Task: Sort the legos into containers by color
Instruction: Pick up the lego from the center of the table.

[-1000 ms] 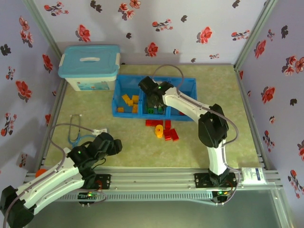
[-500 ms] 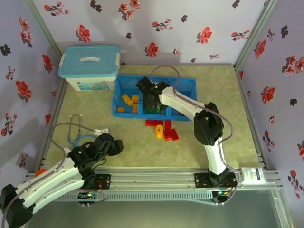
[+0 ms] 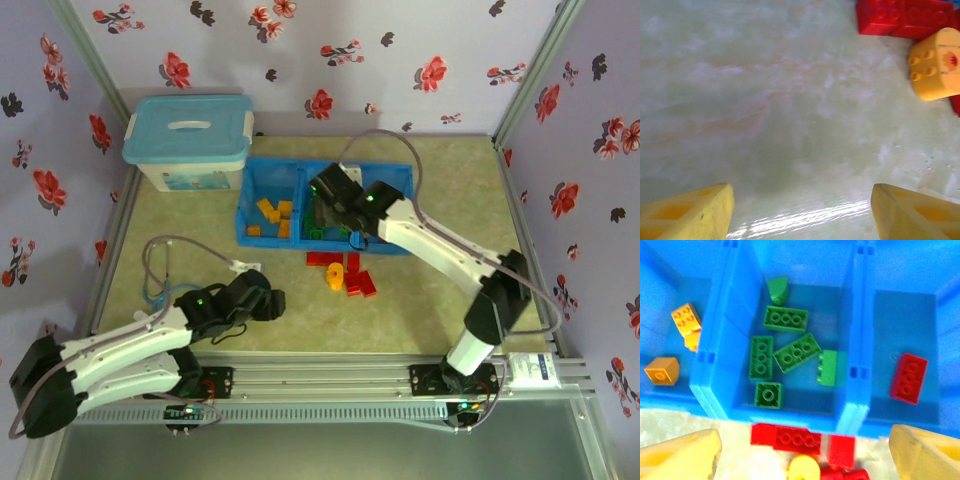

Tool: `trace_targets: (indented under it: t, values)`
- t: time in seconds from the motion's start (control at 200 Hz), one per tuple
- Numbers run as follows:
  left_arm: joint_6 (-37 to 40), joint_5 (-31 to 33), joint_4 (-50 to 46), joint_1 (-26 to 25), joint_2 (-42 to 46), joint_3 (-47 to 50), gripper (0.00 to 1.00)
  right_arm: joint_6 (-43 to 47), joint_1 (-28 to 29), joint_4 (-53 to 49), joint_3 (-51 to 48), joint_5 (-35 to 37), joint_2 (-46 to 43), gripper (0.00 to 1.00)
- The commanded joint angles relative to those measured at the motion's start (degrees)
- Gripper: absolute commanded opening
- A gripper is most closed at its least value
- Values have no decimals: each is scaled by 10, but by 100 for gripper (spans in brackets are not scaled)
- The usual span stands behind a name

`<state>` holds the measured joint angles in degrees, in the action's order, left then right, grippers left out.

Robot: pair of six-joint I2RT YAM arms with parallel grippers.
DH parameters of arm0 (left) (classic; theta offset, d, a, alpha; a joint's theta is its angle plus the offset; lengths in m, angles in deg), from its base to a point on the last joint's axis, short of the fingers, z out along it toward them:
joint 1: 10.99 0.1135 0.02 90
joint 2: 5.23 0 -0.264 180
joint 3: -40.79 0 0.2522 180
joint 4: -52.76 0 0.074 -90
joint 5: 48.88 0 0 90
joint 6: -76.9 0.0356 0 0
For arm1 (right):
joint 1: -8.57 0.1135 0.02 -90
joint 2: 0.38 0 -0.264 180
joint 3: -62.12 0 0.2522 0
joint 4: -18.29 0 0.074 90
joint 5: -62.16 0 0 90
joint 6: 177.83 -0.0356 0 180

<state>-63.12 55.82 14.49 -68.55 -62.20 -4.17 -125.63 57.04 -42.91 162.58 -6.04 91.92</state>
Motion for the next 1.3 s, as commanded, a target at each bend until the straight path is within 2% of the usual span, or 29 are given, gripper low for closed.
trace_targets:
  t: [0.0, 0.17, 0.32, 0.595, 0.835, 0.95, 1.085, 1.295]
  values:
    - [28, -10, 54, -13, -78, -57, 73, -39, 6, 36, -87, 19, -68, 87]
    - [52, -30, 59, -24, -225, -156, 74, -85, 4, 66, -244, 33, -191, 88]
    - [63, -54, 75, -27, -322, -223, 74, -126, 4, 68, -352, 35, -285, 87]
    - [95, -57, 39, -22, -445, -331, 74, -172, 5, 71, -470, 24, -426, 87]
    - [104, -57, 30, -11, -487, -367, 72, -192, 4, 74, -513, 15, -473, 86]
    - [103, -55, 27, -8, -500, -375, 66, -193, 6, 75, -514, 11, -473, 86]
    - [97, -47, 30, -7, -499, -366, 54, -193, 7, 78, -512, 9, -472, 85]
    - [85, -45, 39, -8, -489, -339, 47, -196, 12, 76, -505, 11, -469, 85]
